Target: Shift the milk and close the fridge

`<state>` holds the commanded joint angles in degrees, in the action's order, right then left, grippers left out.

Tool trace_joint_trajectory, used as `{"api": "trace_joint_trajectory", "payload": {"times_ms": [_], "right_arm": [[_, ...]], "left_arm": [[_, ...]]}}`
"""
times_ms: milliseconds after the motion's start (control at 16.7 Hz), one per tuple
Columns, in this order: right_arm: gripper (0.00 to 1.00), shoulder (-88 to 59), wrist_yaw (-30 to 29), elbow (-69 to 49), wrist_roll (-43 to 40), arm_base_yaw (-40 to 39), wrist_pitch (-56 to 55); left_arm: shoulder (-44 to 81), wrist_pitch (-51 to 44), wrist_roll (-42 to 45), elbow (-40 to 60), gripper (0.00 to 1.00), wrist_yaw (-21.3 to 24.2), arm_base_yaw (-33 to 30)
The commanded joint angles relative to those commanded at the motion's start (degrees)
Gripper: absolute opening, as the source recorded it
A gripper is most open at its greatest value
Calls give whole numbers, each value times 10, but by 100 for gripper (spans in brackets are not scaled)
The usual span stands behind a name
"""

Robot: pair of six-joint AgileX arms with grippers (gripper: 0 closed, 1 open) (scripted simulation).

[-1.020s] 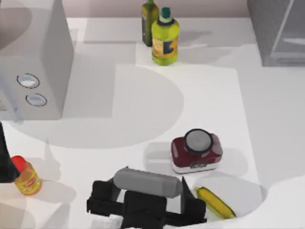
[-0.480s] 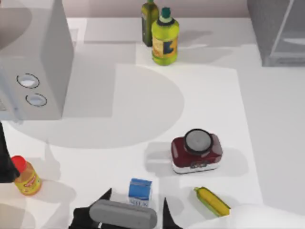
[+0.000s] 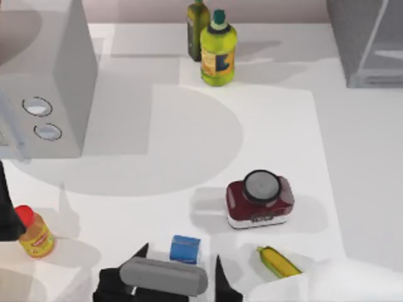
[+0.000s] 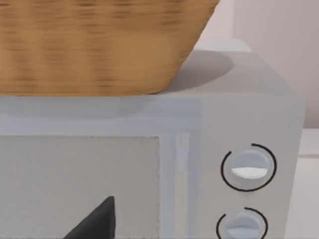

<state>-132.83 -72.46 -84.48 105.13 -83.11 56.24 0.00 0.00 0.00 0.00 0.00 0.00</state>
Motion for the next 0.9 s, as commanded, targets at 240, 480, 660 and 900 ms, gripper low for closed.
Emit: {"api": "trace_joint_trajectory", "payload": {"times_ms": [240, 480, 660, 900], "right_arm": [[100, 12, -4, 36, -83, 26, -110], [100, 17, -5, 49, -114, 36, -143], [92, 17, -5, 49, -114, 36, -143], [62, 17, -5, 49, -114, 36, -143]], "left_arm": [[0, 0, 0, 0, 100, 0, 0], [0, 0, 0, 0, 100, 0, 0], [0, 0, 0, 0, 100, 0, 0], [0, 0, 0, 0, 100, 0, 0]]}}
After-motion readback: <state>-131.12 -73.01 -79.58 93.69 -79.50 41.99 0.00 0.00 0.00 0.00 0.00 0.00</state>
